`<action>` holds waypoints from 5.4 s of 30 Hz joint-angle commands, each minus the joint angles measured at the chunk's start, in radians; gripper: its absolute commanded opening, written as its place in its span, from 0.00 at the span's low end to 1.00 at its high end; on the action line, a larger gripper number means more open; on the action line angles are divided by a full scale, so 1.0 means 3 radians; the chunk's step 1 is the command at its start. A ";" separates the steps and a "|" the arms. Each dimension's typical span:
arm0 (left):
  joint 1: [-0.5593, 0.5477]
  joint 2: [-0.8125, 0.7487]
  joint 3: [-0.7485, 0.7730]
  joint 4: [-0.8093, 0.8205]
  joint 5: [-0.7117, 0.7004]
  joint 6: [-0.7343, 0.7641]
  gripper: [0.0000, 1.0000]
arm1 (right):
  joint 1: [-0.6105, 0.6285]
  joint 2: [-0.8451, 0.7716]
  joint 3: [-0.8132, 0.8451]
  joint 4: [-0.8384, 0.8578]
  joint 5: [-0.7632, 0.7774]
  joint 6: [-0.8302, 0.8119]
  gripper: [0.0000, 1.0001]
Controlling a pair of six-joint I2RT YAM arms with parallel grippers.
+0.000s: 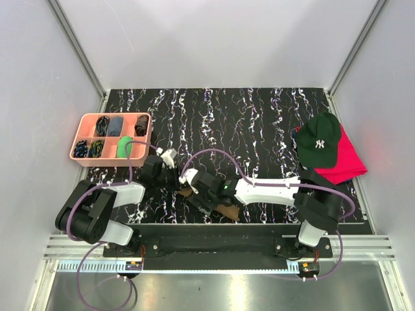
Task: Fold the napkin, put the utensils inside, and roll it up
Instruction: Roll the napkin with the utensil
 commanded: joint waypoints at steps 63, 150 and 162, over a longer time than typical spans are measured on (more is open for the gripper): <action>0.0011 -0.1253 -0.0650 -0.0099 -0.0367 -0.0173 0.31 | -0.1060 0.0851 -0.0228 0.0444 -0.2556 0.0191 0.36; 0.0031 -0.1693 -0.0614 -0.0402 -0.0633 -0.0219 0.60 | -0.0881 0.0882 -0.0171 0.0286 -0.2483 0.0078 0.33; 0.0031 -0.1366 -0.0696 0.0008 -0.0296 -0.0224 0.43 | -0.1137 0.1061 -0.0120 0.0383 -0.2785 0.0150 0.32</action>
